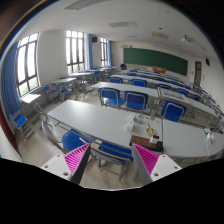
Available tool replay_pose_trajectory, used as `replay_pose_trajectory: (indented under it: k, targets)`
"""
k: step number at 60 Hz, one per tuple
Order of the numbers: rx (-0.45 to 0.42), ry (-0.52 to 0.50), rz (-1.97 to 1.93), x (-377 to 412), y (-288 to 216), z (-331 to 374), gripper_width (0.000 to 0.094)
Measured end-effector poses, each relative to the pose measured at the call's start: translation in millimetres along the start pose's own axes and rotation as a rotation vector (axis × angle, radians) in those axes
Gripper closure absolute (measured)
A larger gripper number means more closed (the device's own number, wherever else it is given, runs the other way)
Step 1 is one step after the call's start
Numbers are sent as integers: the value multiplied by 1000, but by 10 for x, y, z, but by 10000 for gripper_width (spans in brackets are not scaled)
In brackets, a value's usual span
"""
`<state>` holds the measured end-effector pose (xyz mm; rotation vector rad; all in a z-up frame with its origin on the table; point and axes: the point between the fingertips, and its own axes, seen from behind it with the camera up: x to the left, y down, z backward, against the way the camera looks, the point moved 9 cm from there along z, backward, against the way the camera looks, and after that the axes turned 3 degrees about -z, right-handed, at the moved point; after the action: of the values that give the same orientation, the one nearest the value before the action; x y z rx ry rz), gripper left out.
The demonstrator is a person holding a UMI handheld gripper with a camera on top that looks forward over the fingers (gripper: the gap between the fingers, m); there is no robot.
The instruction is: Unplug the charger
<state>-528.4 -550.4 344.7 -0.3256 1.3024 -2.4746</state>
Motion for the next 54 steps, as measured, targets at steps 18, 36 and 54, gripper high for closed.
replay_pose_trajectory:
  k: [18, 36, 54]
  targets:
    - [64, 56, -62, -506, 361, -347, 79]
    - [33, 283, -161, -1860, 799, -1596, 89]
    - [-50, 335, -152, -2559, 763, -3061, 91]
